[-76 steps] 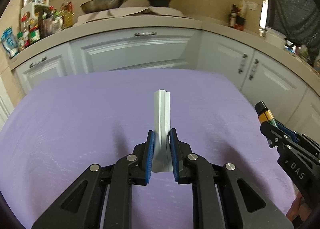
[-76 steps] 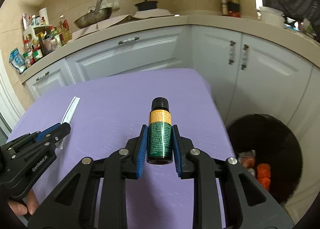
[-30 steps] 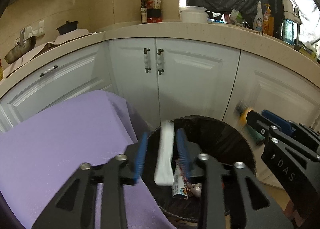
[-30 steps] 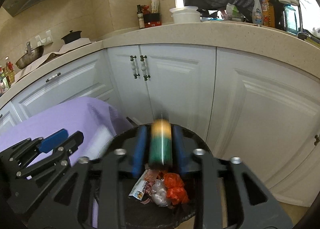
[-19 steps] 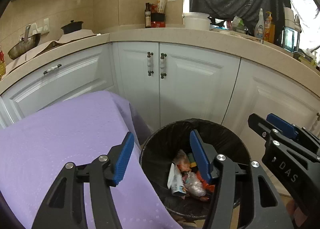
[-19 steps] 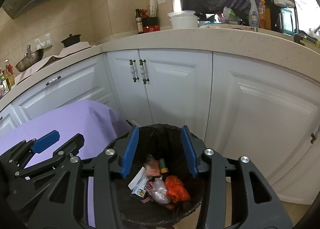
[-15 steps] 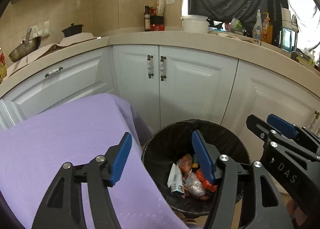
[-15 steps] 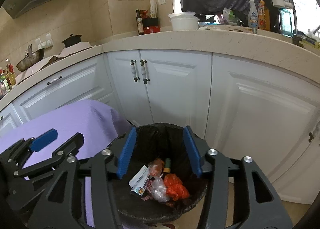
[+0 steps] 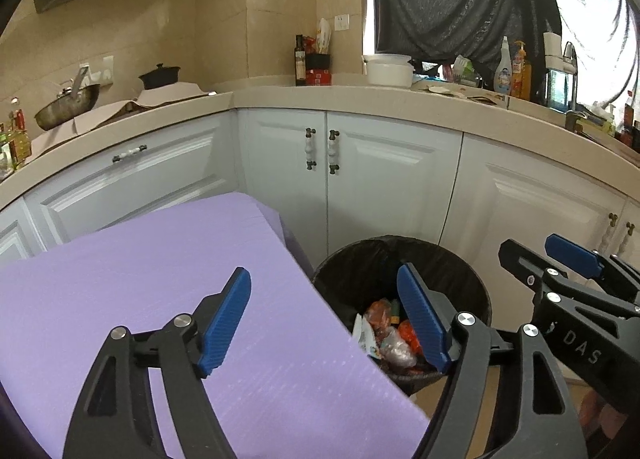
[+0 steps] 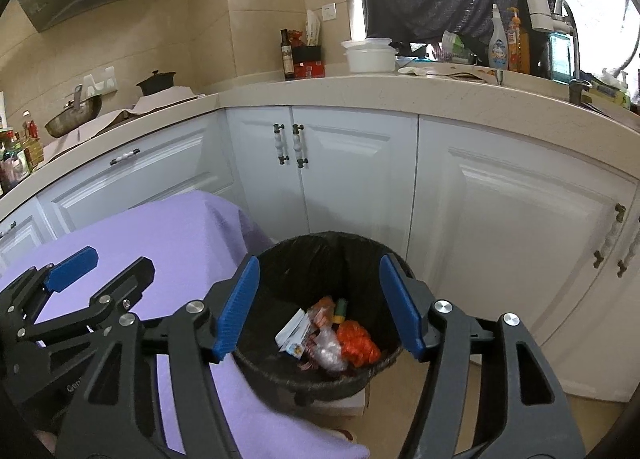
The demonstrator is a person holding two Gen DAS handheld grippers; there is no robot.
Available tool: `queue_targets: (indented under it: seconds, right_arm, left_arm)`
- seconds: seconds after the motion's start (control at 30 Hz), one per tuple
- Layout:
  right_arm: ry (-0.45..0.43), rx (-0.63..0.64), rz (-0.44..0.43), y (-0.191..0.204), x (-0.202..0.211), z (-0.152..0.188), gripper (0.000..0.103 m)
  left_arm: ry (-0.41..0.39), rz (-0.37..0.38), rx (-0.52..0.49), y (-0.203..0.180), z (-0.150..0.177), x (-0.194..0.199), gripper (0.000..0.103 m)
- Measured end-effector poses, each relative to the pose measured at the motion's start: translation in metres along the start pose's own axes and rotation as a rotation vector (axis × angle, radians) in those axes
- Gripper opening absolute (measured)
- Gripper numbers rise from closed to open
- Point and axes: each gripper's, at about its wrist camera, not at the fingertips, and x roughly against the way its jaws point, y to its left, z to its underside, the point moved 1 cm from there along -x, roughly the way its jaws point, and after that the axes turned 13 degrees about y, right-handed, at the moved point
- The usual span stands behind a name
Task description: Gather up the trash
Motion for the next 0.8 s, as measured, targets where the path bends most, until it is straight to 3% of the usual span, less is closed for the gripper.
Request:
queue_targets:
  seconds: [0.43,0.8]
  right_arm:
    - [-0.021,0.011,0.014,0.016,0.043,0.035,0.067]
    - [-0.054,0.015,0.034,0.021,0.063,0.036,0.070]
  left_arm:
    - [-0.027,0.007,0.018,0.015,0.025,0.039,0.077]
    - [-0.064,0.007,0.025,0.020,0.025,0.055,0.078]
